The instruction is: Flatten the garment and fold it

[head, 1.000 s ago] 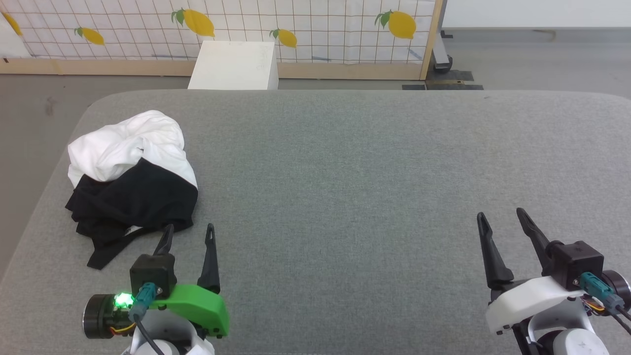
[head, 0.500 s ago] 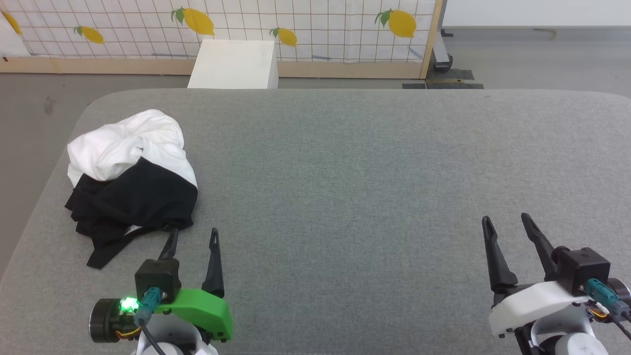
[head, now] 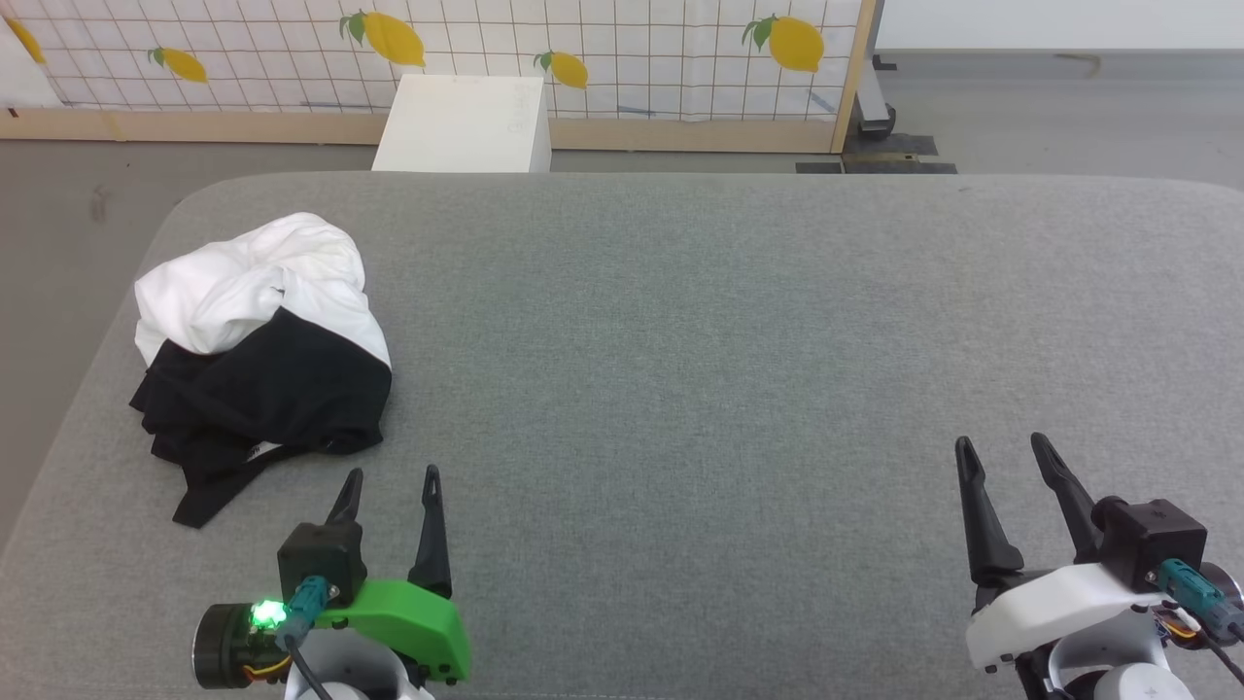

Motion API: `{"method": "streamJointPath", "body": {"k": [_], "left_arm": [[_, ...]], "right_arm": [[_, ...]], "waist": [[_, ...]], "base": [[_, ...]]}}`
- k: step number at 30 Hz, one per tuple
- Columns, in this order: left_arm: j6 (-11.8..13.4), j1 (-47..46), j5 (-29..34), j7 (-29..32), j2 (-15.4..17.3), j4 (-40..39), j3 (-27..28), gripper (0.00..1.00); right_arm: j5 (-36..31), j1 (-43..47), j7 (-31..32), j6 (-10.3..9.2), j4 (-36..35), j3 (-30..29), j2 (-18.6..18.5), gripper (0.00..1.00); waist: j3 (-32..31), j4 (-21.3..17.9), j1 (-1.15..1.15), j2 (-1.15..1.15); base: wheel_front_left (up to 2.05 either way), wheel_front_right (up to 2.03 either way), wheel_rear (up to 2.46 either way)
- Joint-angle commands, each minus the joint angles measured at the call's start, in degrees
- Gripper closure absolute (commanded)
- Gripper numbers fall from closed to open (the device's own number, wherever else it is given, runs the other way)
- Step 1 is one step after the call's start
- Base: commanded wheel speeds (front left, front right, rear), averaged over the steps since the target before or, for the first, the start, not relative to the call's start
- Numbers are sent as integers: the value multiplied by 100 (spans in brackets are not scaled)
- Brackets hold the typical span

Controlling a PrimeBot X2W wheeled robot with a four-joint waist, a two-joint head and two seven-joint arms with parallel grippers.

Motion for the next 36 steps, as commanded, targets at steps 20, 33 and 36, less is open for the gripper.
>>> {"method": "streamJointPath", "body": {"k": [20,33,36], "left_arm": [[245,-125,-221,-281,83,188,-24,0],[390,-53,-322,-434,204,271,-75,0],[426,-15,-347,-466,230,283,-89,0]], "right_arm": [[150,93,-289,-5,263,-45,5,0],[232,65,-444,-6,506,20,5,0],[298,89,-478,-6,563,-3,6,0]], "waist": [[30,906,0,0],[14,1859,0,0],[-26,2029,0,0]], "base": [[0,0,0],[0,0,0],[0,0,0]]}}
